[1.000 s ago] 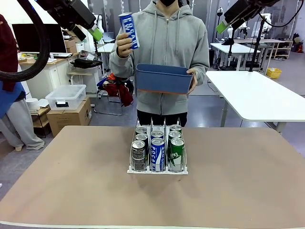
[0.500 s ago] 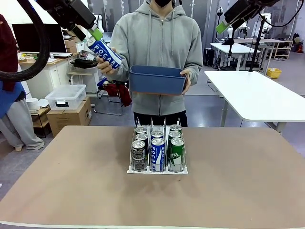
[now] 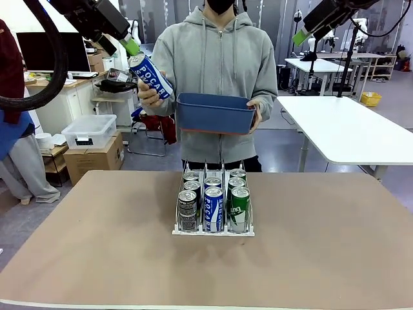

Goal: Fill the beverage cans into the dispenser.
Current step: Pick up the Ionic drink handed by the human.

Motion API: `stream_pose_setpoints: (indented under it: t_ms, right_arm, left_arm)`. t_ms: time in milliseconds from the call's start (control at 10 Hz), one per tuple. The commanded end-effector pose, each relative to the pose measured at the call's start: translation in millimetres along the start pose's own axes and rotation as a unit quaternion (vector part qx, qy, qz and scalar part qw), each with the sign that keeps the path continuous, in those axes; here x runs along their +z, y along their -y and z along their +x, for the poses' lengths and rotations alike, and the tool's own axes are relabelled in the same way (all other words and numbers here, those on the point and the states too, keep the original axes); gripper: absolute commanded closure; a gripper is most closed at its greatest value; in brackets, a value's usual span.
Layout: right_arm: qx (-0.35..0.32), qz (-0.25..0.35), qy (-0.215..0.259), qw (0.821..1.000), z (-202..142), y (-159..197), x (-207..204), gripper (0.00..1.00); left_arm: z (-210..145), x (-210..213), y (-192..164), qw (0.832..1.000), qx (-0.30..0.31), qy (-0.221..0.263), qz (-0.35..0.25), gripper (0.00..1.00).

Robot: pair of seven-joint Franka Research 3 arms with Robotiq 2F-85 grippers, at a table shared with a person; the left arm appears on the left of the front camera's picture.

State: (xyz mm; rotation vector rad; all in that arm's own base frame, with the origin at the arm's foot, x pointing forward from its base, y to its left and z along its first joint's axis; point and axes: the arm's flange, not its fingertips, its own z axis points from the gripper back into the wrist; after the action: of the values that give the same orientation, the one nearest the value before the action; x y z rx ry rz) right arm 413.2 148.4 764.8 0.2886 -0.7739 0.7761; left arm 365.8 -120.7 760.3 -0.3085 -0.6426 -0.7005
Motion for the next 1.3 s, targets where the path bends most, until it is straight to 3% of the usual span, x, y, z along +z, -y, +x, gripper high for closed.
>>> stream_pose_setpoints:
  t_ms: [0, 400, 500, 700, 1200]
  right_arm:
    - [0.000, 0.001, -0.002, 1.000, -3.8, -1.5, 0.3, 0.00]
    - [0.000, 0.001, -0.002, 1.000, -3.8, -1.5, 0.3, 0.00]
    - [0.000, 0.001, -0.002, 1.000, -3.8, -1.5, 0.3, 0.00]
    - [0.000, 0.001, -0.002, 1.000, -3.8, -1.5, 0.3, 0.00]
    - [0.000, 0.001, -0.002, 1.000, -3.8, -1.5, 0.3, 0.00]
  left_arm:
    - [-3.1, -0.8, -0.3, 1.000, 0.002, 0.000, -0.004, 0.00]
    - [0.0, 0.0, 0.0, 1.000, 0.000, 0.000, 0.000, 0.00]
    - [2.1, -4.2, -12.4, 0.998, -0.036, -0.004, 0.043, 0.00]
    - [3.6, -22.3, -11.5, 0.996, -0.014, -0.002, 0.089, 0.00]
    - [6.4, -42.6, -27.0, 0.995, -0.060, 0.021, 0.075, 0.00]
